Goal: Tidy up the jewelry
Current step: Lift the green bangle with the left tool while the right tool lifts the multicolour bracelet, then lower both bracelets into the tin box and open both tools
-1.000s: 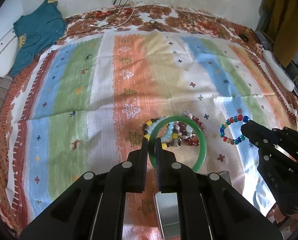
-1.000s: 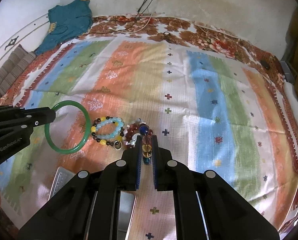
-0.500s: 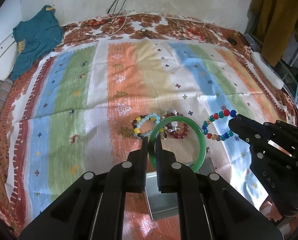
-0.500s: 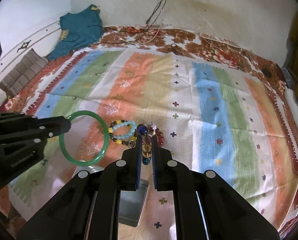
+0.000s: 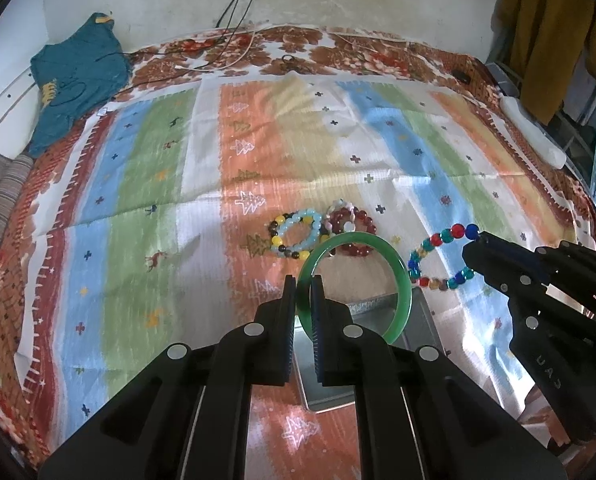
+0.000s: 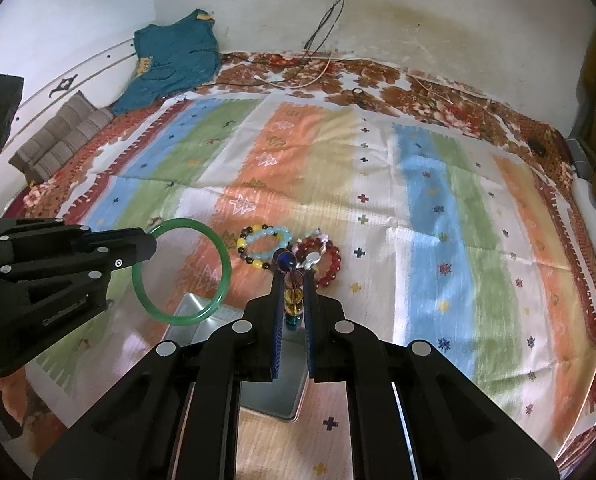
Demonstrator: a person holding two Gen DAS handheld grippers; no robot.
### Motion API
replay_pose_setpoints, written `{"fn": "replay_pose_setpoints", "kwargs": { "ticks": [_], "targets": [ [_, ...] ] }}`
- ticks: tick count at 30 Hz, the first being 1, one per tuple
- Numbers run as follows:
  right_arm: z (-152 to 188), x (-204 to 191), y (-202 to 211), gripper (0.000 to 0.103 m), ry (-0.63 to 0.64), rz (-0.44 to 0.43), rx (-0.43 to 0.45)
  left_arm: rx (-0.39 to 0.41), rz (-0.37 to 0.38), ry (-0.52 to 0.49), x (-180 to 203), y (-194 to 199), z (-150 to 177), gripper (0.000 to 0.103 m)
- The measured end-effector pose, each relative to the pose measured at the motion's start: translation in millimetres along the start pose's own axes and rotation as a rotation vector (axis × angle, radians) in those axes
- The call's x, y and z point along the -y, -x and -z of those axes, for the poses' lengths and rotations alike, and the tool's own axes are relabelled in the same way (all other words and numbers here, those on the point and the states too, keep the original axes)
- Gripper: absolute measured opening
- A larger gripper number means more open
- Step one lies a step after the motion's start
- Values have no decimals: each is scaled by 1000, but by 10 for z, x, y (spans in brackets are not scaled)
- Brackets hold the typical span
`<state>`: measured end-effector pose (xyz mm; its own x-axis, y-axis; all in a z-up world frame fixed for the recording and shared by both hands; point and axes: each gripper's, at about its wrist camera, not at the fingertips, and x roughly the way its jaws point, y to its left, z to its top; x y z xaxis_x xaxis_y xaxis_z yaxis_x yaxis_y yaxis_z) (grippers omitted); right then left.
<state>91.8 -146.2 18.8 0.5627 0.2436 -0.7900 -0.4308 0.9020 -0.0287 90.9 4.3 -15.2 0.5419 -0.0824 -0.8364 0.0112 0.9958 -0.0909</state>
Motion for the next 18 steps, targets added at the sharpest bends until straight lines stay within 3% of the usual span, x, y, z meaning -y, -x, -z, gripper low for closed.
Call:
{"fn": "replay_pose_setpoints", "kwargs": {
  "ticks": [18],
  "targets": [
    [213, -81, 95, 10, 0, -13, -19, -27, -15, -19, 84, 25, 215, 7]
  ]
}}
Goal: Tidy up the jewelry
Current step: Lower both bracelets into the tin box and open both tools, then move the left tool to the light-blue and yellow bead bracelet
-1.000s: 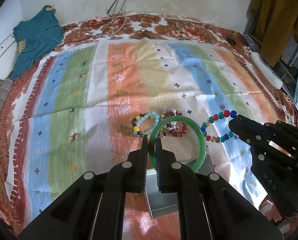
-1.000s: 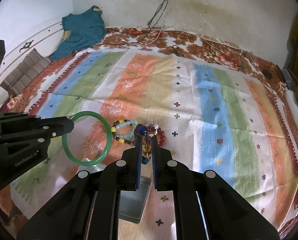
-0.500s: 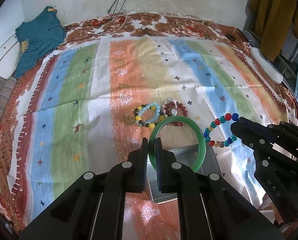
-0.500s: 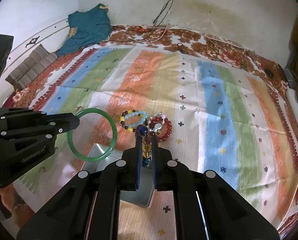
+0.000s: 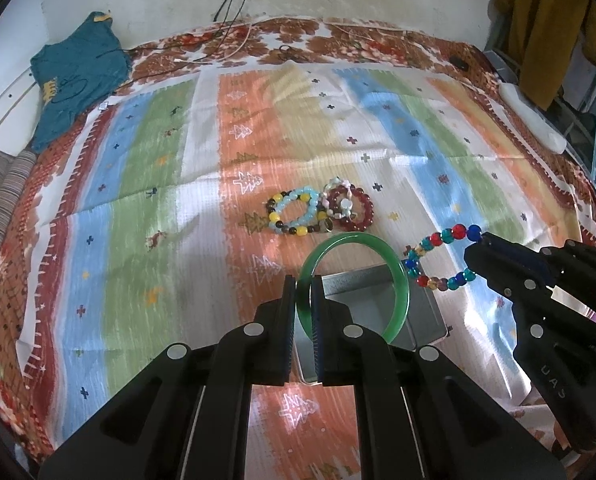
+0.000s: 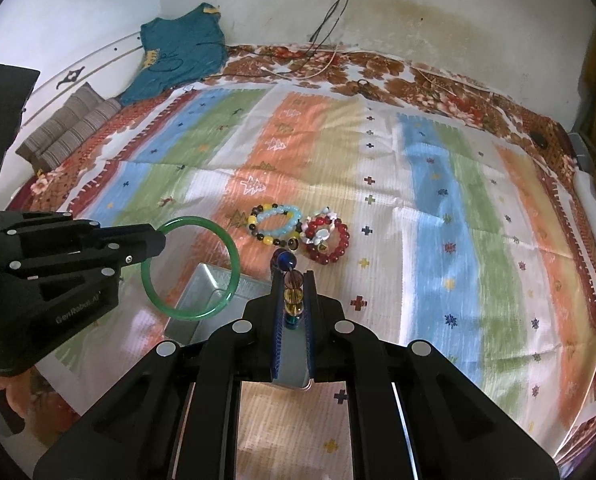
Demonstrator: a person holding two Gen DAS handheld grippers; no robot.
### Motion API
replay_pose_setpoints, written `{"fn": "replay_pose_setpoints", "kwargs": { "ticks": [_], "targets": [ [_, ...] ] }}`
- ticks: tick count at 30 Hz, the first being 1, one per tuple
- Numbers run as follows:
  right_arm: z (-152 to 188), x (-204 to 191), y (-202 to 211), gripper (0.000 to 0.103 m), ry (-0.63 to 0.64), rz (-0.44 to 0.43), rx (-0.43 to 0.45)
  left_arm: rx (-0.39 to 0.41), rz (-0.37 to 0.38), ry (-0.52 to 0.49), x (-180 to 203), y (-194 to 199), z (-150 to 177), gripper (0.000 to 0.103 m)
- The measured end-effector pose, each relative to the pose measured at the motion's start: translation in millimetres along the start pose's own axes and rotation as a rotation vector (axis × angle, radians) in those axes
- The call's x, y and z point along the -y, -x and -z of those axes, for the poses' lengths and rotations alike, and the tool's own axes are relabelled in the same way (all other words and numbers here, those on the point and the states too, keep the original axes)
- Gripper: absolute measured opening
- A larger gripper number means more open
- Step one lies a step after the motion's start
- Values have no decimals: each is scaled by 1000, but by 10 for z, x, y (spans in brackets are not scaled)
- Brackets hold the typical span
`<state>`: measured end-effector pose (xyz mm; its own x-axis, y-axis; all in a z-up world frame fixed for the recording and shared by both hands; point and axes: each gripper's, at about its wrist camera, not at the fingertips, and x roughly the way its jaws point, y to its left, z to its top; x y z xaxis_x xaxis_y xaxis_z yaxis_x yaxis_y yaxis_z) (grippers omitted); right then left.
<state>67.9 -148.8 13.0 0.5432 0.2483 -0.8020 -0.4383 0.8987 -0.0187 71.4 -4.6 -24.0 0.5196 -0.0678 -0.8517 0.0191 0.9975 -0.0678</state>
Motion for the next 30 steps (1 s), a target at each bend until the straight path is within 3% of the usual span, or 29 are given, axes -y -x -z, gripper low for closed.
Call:
{"fn": "replay_pose_setpoints", "kwargs": {
  "ticks": [5, 8, 17, 30],
  "targets": [
    [39, 52, -54, 12, -22, 13, -24, -28, 1, 8, -7, -61, 8, 13],
    [40, 116, -74, 28, -37, 23, -32, -32, -7, 29, -67, -81, -2, 17],
    [35, 149, -182, 34, -35, 41, -68, -24, -31, 64, -173, -86, -34, 31],
    [-23, 240, -305, 53, -59, 66, -84, -21, -72, 68, -225, -187, -113, 50]
  ]
}}
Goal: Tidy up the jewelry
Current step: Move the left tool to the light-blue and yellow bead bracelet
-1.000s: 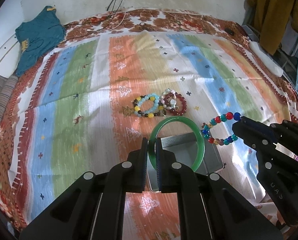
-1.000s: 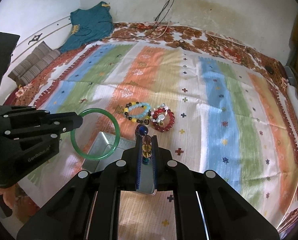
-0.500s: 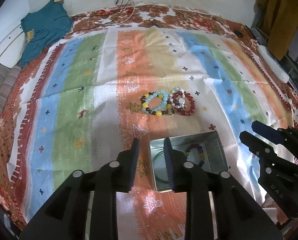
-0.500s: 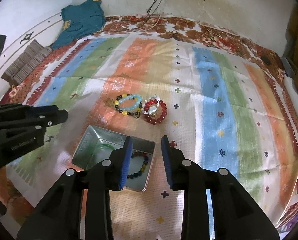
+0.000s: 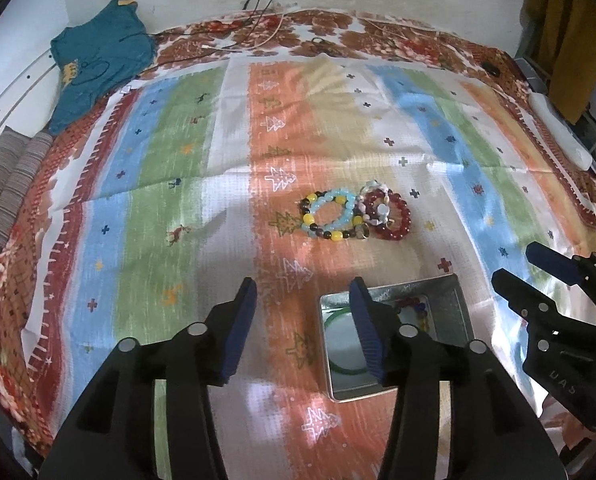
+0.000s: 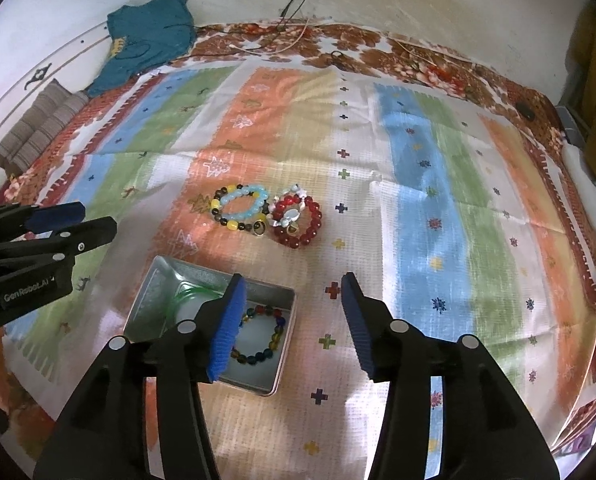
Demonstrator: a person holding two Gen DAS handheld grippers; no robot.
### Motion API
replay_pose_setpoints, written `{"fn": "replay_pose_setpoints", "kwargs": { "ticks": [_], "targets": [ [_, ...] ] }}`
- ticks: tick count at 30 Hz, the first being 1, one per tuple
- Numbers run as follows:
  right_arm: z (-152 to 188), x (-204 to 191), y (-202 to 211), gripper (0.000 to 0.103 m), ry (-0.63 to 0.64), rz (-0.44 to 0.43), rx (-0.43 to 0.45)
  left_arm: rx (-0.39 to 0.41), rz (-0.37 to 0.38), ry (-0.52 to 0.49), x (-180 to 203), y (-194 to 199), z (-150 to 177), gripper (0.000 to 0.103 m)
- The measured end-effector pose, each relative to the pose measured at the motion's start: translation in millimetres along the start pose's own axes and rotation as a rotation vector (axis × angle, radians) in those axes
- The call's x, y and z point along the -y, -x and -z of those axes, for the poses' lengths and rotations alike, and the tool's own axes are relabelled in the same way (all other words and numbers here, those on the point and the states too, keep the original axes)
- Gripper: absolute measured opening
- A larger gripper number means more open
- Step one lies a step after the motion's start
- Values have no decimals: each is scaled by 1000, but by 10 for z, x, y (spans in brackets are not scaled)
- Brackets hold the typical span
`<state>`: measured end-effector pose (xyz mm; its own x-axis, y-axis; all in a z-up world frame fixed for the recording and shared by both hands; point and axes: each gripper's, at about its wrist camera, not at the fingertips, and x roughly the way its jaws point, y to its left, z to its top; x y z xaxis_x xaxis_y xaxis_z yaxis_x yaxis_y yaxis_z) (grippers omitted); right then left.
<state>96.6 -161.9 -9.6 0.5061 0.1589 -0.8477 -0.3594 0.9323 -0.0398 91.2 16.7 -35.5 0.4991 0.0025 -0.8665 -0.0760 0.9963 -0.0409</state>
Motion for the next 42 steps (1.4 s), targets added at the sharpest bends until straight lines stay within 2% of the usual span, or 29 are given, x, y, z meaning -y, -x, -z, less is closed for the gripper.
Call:
{"fn": "replay_pose_setpoints", "kwargs": {
  "ticks": [10, 23, 30, 42],
  "targets": [
    [-73, -3, -58, 67, -3, 3, -3, -10, -11, -11, 13, -79, -59, 54],
    [-212, 85, -273, 68, -12, 39, -19, -21, -30, -44, 43, -270, -177, 56],
    [-320, 221, -436, 68, -66, 20, -46, -49, -31, -20, 1, -448, -275, 56],
    [-427, 248, -663, 68, -59, 36, -72, -65, -34, -35, 81, -621, -388, 56]
  ]
}}
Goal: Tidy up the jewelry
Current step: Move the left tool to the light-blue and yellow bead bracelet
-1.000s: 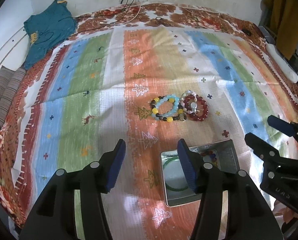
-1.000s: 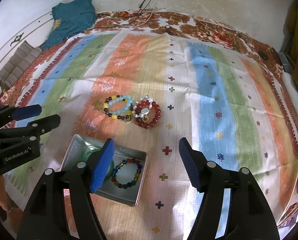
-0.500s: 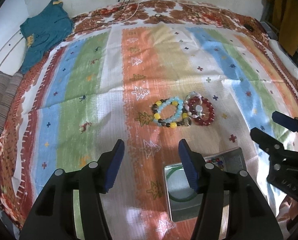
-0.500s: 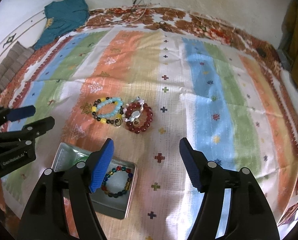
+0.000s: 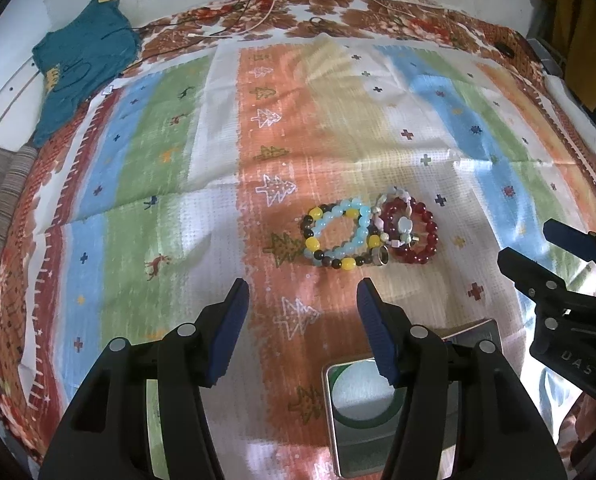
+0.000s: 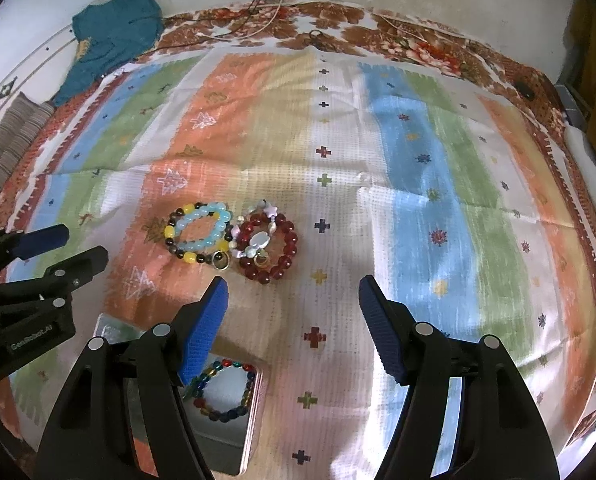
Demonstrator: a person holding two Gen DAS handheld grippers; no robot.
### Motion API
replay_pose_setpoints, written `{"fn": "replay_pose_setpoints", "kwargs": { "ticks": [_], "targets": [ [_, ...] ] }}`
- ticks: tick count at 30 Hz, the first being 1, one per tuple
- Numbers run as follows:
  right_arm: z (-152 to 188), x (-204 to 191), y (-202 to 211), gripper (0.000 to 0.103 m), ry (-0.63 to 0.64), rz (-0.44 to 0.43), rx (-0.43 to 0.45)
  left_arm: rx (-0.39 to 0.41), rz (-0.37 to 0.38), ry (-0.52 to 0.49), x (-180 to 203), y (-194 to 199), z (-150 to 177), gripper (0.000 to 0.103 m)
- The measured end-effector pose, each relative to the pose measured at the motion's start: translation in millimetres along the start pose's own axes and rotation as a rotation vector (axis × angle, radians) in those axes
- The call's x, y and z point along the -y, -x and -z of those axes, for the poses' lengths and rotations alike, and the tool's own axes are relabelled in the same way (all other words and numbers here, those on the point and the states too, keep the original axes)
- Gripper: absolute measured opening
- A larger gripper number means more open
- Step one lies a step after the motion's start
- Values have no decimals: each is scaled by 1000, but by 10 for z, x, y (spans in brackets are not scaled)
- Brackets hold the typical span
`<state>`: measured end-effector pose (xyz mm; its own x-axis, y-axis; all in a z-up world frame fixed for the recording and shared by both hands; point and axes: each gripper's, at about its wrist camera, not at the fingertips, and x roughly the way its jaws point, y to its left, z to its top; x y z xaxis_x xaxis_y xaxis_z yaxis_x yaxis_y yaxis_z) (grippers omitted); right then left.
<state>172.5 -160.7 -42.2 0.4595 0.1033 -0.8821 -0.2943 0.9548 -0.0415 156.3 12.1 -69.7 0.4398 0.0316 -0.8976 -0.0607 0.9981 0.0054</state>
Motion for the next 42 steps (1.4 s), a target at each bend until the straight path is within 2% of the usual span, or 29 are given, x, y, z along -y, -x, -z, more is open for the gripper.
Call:
{"fn": "replay_pose_setpoints", "kwargs": {
  "ticks": [17, 42],
  "targets": [
    [-157, -20, -249, 68, 5, 14, -8, -15, 12, 1, -60, -227, -157, 56],
    [-371, -20, -685, 68, 21, 21, -57, 33, 85, -213, 72, -521, -323, 56]
  ]
}}
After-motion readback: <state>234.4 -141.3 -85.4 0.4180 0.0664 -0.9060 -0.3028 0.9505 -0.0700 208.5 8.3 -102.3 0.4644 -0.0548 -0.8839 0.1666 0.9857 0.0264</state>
